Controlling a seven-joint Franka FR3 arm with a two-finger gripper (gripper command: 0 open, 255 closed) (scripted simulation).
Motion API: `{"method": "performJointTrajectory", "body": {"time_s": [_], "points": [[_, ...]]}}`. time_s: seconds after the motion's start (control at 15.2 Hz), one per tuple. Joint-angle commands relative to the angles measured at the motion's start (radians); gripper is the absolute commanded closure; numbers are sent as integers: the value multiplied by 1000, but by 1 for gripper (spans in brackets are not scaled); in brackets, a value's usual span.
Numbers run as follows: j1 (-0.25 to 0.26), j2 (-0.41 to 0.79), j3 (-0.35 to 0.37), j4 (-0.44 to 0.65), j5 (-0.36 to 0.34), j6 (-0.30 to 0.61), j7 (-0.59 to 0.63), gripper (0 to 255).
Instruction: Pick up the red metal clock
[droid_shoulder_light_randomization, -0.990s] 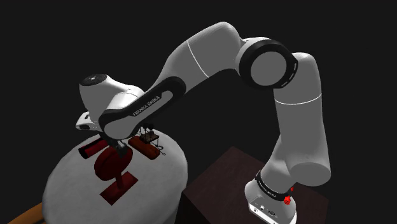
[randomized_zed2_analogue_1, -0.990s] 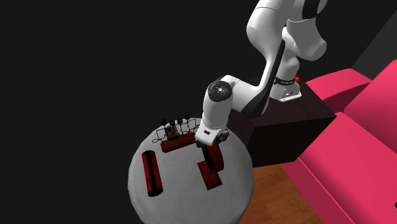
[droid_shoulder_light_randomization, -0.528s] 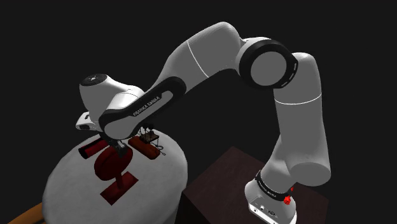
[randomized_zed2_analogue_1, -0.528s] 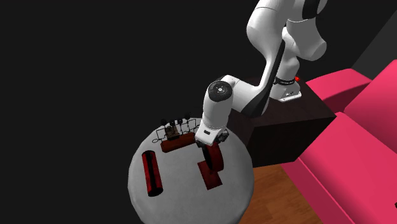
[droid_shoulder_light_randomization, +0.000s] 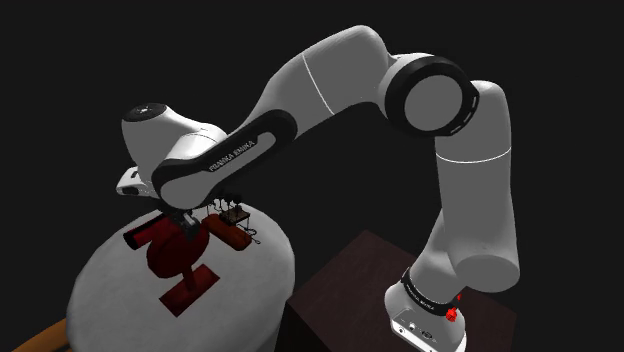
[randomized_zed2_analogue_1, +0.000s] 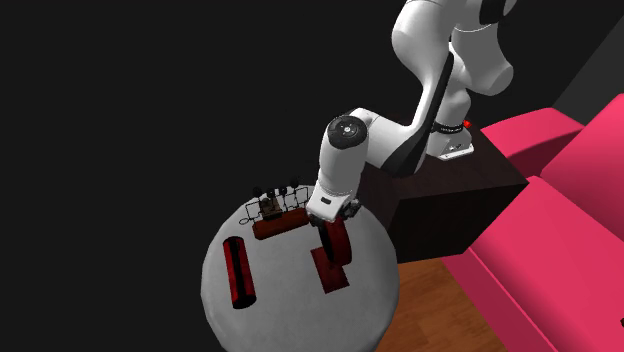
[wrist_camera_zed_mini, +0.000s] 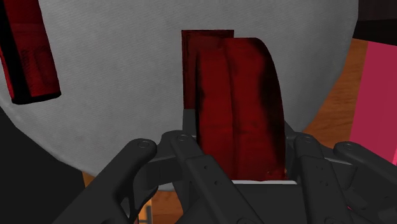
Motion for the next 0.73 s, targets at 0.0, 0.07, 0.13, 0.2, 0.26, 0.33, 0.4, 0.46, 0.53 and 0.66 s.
{"method": "performJointTrajectory", "body": {"time_s": [0.0,0.07,0.13,0.2,0.26,0.33,0.4,0.46,0.53,0.66], "points": [[-2,-14,4,9,6,-21,-5,255],[-3,-22,5,11,9,-31,-7,255],[-4,-29,7,14,12,-41,-10,255],[-5,-37,9,17,15,-51,-12,255],[-6,-44,10,20,18,-61,-15,255],[-7,-51,12,23,21,-71,-17,255],[-7,-58,13,27,24,-82,-19,255],[-8,-65,14,31,26,-92,-22,255],[-9,-72,16,35,29,-102,-24,255],[-9,-73,16,36,30,-104,-24,255]]}}
